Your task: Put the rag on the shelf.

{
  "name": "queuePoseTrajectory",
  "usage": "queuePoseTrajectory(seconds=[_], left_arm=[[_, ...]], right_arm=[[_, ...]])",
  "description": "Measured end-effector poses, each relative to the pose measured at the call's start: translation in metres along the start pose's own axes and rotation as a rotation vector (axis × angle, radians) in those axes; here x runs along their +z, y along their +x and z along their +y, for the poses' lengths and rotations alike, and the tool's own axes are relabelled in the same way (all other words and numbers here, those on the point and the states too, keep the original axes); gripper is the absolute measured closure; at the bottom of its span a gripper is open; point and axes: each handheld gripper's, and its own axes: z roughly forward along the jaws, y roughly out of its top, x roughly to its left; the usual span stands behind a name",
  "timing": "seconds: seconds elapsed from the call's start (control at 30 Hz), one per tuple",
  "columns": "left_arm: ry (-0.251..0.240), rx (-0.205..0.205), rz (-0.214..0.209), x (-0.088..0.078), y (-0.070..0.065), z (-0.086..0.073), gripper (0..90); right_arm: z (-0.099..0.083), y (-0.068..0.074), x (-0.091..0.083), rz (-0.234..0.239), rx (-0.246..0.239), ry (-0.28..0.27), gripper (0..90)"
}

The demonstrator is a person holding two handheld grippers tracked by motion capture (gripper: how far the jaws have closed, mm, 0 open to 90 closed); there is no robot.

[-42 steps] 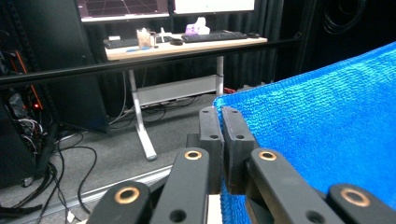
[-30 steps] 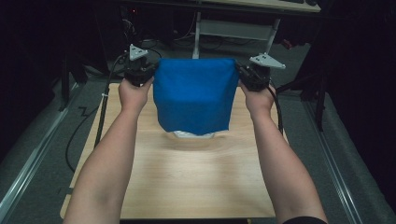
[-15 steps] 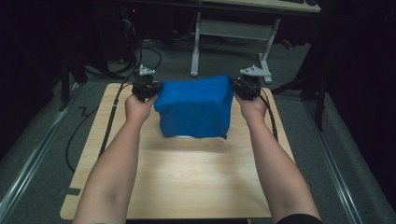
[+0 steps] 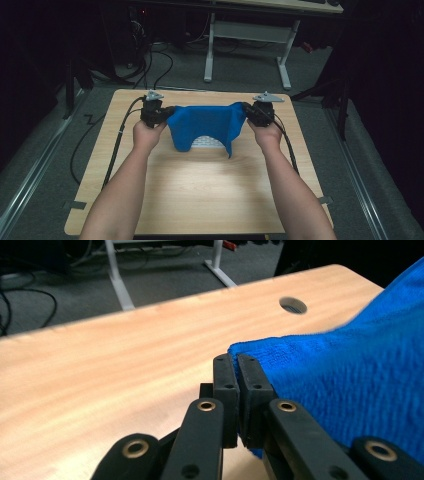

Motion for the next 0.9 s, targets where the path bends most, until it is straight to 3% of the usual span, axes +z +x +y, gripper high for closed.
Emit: queuePoseTrajectory(seconds=[0.3, 0.5, 0.9], left_arm=[[-0.014, -0.041, -0.059, 0.002, -0.005, -0.024, 88.1], [-0.003, -0.056, -0.07, 0.007, -0.003, -0.033, 88.1], [0.033, -0.077, -0.078, 0.02, 0.001, -0.045, 88.1]], right_arm=[[-0.023, 0.011, 0.001, 0.027, 0.017, 0.036, 88.0], [-0.031, 0.016, 0.006, 0.036, 0.008, 0.052, 88.1], [-0.049, 0.014, 0.015, 0.045, 0.035, 0.078, 88.0]])
